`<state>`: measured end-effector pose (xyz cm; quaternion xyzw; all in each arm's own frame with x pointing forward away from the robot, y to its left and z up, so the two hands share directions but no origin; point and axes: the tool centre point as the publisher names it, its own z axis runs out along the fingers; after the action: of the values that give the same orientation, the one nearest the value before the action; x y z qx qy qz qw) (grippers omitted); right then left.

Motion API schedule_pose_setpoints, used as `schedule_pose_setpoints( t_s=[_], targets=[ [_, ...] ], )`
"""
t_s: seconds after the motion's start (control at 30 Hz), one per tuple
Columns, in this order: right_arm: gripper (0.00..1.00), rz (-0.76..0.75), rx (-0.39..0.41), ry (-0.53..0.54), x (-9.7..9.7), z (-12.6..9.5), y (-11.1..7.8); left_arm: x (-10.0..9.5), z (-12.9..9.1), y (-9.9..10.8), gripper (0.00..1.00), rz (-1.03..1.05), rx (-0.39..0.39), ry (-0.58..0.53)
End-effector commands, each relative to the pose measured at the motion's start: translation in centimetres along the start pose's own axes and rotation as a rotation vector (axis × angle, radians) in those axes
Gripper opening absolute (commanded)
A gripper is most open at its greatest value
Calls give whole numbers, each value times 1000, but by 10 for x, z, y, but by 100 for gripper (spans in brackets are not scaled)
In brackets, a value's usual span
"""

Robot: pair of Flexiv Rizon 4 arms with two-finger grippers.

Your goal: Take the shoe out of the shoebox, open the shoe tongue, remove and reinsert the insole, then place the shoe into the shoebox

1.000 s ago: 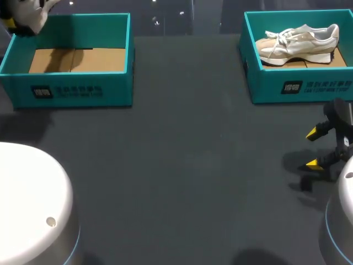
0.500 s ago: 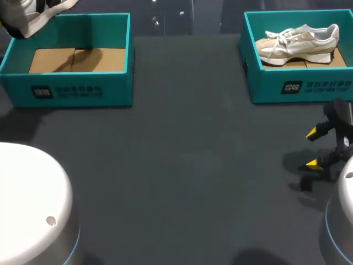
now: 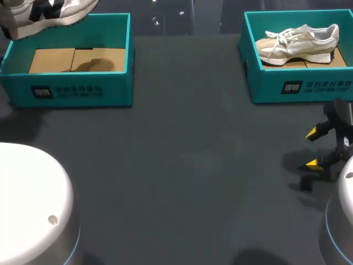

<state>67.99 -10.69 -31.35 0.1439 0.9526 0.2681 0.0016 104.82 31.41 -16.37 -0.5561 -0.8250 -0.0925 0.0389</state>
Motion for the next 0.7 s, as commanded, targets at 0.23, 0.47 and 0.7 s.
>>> schedule_pose_setpoints(
  t_s=[0.23,0.47,0.7],
  targets=[
    [100,0,2,-4,2,-1,0,-3,12,-7,0,179,-120,22],
    [100,0,2,-4,2,-1,0,-8,34,-1,0,268,-76,37],
    [100,0,2,-4,2,-1,0,-6,47,-2,0,367,-54,64]
  ],
)
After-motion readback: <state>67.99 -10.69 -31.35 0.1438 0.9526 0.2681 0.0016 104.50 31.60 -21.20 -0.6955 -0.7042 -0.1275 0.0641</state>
